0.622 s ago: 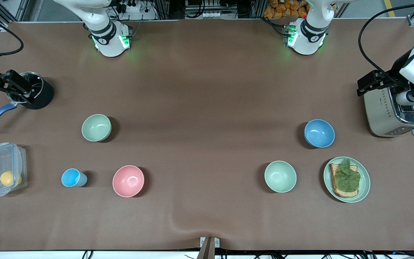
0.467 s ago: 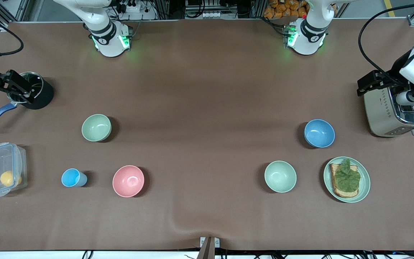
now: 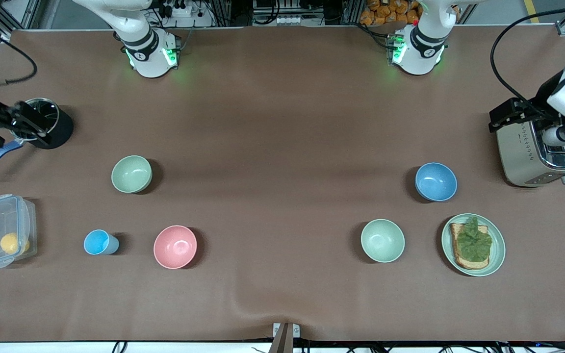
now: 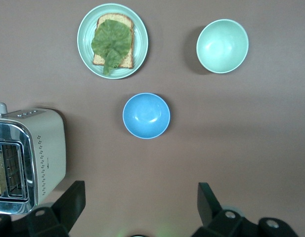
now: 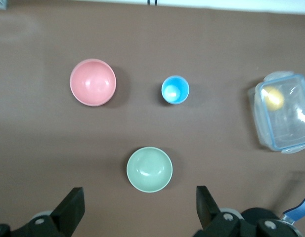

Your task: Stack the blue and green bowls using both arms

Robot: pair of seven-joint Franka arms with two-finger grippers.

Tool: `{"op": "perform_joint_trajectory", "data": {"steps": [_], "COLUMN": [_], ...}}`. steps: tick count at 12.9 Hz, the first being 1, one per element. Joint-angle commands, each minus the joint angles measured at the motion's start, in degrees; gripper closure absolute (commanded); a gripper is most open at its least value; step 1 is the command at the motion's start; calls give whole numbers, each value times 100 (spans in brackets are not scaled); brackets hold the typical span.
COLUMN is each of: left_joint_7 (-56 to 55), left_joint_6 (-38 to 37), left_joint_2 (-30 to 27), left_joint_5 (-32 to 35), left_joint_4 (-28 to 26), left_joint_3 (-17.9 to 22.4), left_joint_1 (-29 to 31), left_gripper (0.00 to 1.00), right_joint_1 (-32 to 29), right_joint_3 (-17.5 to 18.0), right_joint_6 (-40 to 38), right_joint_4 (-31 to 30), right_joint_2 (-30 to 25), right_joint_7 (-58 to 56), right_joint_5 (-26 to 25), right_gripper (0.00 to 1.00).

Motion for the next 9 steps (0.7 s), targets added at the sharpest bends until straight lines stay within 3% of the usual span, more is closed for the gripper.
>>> {"op": "perform_joint_trajectory", "data": {"steps": [1,3,9], "left_joint_7": [101,101,110], "left_joint_6": [149,744,3143], "left_joint_2": [403,458,466], "left_joint_5": [81,273,397], "left_joint_4": [-104,-664,-2783], "left_joint_3": [-9,-18,-1], "left_joint_1": [56,100,451], "left_gripper": [0,0,0], "right_joint_1": [-57,-39,-381], "right_joint_3": [20,20,20], "right_joint_6": [-154,-86,2161], "right_joint_4": [16,-272,-2441], "right_joint_2": [411,622,676], "right_joint_7": [-48,-206,-531], "right_joint_5": [-93,-84,-23], "right_gripper": [0,0,0]}}
